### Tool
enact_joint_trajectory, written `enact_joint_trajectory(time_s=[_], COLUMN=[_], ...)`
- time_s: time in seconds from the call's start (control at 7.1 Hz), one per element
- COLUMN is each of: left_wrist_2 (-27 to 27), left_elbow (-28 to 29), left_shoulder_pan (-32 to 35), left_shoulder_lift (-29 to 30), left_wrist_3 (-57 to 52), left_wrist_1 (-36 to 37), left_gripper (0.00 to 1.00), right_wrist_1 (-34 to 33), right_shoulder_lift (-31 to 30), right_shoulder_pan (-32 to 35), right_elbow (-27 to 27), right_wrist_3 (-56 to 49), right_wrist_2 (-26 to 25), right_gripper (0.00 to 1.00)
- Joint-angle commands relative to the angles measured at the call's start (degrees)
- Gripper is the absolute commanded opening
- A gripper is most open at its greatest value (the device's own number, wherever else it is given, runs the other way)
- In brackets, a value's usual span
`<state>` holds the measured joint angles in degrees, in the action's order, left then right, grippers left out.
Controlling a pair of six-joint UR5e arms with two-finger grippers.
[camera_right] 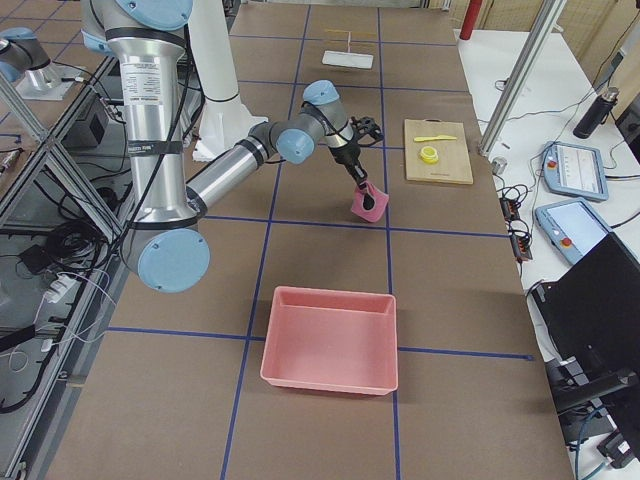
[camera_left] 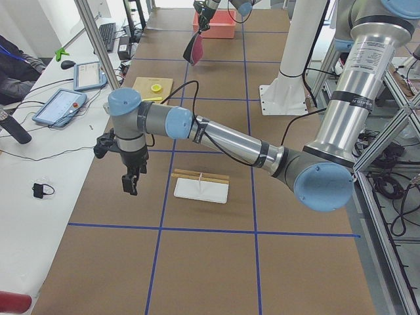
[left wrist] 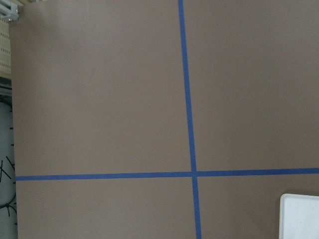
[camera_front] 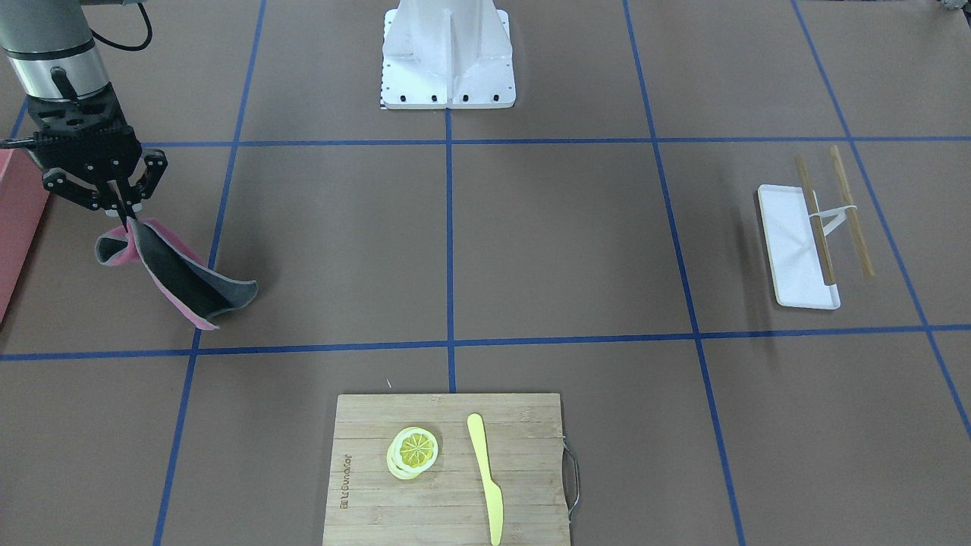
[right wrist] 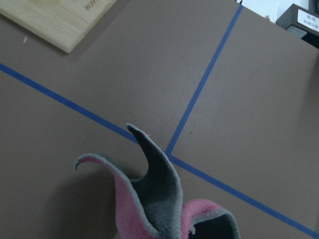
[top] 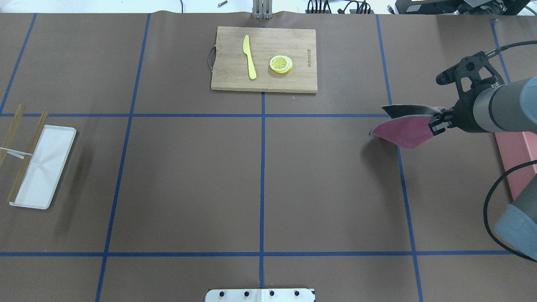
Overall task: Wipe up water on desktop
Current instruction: 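Lower the cloth with the right gripper onto the table nearer the robot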
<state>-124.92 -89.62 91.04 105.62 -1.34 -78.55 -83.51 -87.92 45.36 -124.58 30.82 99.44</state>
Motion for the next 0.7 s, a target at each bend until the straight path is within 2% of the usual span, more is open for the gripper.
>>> enact_joint_trajectory(time_s=[0.0, 0.14, 0.28, 0.56], left_wrist_2=[-0.2, -0.3, -0.4, -0.4], left_elbow=[0.5, 0.5, 0.5, 0.5], left_shoulder_pan=[0.5, 0.5, 0.5, 0.5], left_shoulder_lift=[-1.2, -1.2, -1.2, -1.2], left_wrist_3=[-0.3, -0.3, -0.2, -0.3], left_wrist_1=[-0.1, -0.1, -0.1, 0.0], left_gripper=[0.99, 0.99, 0.99, 0.99], right_wrist_1=[-3.7, -6.5, -10.8, -12.6], right_shoulder_lift=[1.3, 6.3, 13.4, 24.8], right_shoulder_pan=[-8.5, -13.5, -18.2, -25.2], right_elbow=[0.3, 1.3, 3.6, 9.8], right_wrist_3=[14.2, 23.7, 32.3, 48.1], right_wrist_2=[0.9, -0.6, -4.4, -10.6], right_gripper=[0.00, 0.00, 0.00, 0.00])
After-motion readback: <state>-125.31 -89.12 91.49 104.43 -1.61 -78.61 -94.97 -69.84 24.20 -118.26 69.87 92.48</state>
